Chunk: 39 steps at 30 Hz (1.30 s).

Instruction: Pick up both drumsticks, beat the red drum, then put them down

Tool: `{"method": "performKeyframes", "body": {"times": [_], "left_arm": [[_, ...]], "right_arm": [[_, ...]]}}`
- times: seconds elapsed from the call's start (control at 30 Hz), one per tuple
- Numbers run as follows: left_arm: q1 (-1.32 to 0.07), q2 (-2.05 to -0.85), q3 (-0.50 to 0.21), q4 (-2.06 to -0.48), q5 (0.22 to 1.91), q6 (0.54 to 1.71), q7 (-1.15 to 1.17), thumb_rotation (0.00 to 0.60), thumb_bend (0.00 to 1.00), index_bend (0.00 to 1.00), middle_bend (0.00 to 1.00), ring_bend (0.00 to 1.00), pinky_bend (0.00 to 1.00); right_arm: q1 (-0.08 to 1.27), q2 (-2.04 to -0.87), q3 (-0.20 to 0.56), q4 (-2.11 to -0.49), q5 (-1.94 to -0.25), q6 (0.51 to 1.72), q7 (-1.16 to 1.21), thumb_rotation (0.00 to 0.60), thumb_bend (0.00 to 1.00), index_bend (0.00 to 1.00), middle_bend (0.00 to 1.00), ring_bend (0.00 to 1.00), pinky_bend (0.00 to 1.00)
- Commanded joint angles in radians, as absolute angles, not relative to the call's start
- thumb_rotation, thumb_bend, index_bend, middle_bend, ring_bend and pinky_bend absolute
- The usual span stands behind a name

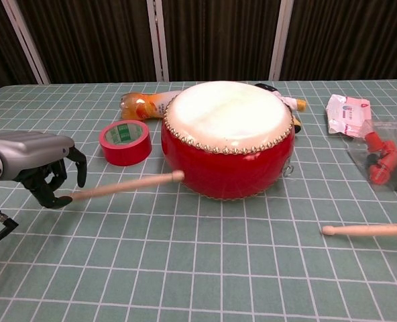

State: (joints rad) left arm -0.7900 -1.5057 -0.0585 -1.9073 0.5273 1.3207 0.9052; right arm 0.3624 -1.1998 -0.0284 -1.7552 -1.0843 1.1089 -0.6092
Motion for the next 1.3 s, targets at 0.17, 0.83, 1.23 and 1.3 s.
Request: {"method": "performKeyframes", "body": {"times": [0.17, 0.83, 1.23, 1.3], "left_arm": [[-0.791, -1.473, -0.056, -1.969, 0.479, 1.353, 0.948, 0.6, 0.24, 0.19, 0.36, 0.45, 0.6], [-0.508, -1.205, 0.086, -2.01, 1.036, 1.455, 0.455, 0.6, 0.19, 0.07, 0.08, 0.11, 0.24], [-0.283, -1.094, 0.183, -1.792, 1.337, 1.671, 0.16, 0.6, 0.06, 0.0, 0.0, 0.0, 0.06], [-0.255, -1.099, 0.186, -1.744, 1.362, 1.703, 0.15, 0.6, 0.05, 0.0, 0.0, 0.0, 0.06]], "right_arm": [[0.366, -1.194, -0.035, -1.765, -1.066, 1.104, -0.625, 0.6, 0.56, 0.41, 0.55, 0.57, 0.58], [0.337, -1.125, -0.019, -1.815, -1.113, 1.176, -0.533, 0.6, 0.48, 0.05, 0.11, 0.11, 0.22], [0.199, -1.054, -0.011, -1.758, -1.402, 1.447, -0.199, 0.6, 0.39, 0.0, 0.0, 0.0, 0.07], [0.175, -1.06, -0.02, -1.718, -1.44, 1.489, -0.172, 0.6, 0.39, 0.0, 0.0, 0.0, 0.05]]}}
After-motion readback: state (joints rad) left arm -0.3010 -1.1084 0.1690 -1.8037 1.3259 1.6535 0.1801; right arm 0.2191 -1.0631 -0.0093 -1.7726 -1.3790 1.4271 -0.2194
